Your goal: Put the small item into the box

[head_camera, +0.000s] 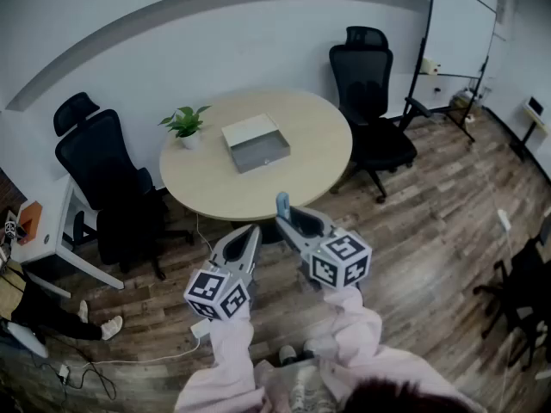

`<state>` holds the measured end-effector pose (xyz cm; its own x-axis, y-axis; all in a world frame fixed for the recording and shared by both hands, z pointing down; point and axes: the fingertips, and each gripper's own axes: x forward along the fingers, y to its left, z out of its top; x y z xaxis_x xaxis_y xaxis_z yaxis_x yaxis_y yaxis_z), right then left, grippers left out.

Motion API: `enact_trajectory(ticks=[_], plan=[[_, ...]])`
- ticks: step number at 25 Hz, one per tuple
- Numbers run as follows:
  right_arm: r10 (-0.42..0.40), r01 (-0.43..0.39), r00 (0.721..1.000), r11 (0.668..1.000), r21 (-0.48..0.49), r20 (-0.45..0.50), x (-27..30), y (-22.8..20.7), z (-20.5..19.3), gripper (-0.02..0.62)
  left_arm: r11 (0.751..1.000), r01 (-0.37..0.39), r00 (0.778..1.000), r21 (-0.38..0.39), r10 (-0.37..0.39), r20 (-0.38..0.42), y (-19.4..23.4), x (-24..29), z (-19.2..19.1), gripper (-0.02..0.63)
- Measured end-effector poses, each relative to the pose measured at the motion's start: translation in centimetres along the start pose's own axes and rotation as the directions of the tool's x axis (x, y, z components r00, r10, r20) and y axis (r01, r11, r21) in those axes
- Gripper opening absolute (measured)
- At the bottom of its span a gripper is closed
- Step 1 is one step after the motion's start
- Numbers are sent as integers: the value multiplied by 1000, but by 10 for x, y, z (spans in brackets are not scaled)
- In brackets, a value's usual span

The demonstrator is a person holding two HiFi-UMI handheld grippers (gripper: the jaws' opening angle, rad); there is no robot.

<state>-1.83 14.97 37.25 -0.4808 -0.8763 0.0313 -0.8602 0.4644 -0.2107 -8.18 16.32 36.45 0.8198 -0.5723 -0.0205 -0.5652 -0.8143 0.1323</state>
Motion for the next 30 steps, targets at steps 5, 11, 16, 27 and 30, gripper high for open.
enact_trajectory(ticks=[5, 11, 16, 27, 30], plan=[[5, -5, 1000, 1000, 2, -5, 0, -3, -1, 126, 1000, 4, 1000, 2, -4, -5, -1, 4, -1, 9], [5, -5, 1000, 1000, 4, 0, -2, -10, 2, 126, 1000, -1, 1000, 5, 1, -1, -2, 11, 1, 9], [10, -10, 1000, 1000, 6, -3, -6, -20, 4, 126, 1000, -4, 1000, -1, 4, 3, -6, 20, 2, 9], [22, -22, 999, 999, 27, -30, -8, -34, -5, 127, 999, -31, 1000, -21, 31, -5, -13, 25, -12, 9], [29, -28, 999, 999, 26, -34, 0, -34, -3, 127, 999, -43, 999, -28, 43, -3, -6, 26, -10, 9]])
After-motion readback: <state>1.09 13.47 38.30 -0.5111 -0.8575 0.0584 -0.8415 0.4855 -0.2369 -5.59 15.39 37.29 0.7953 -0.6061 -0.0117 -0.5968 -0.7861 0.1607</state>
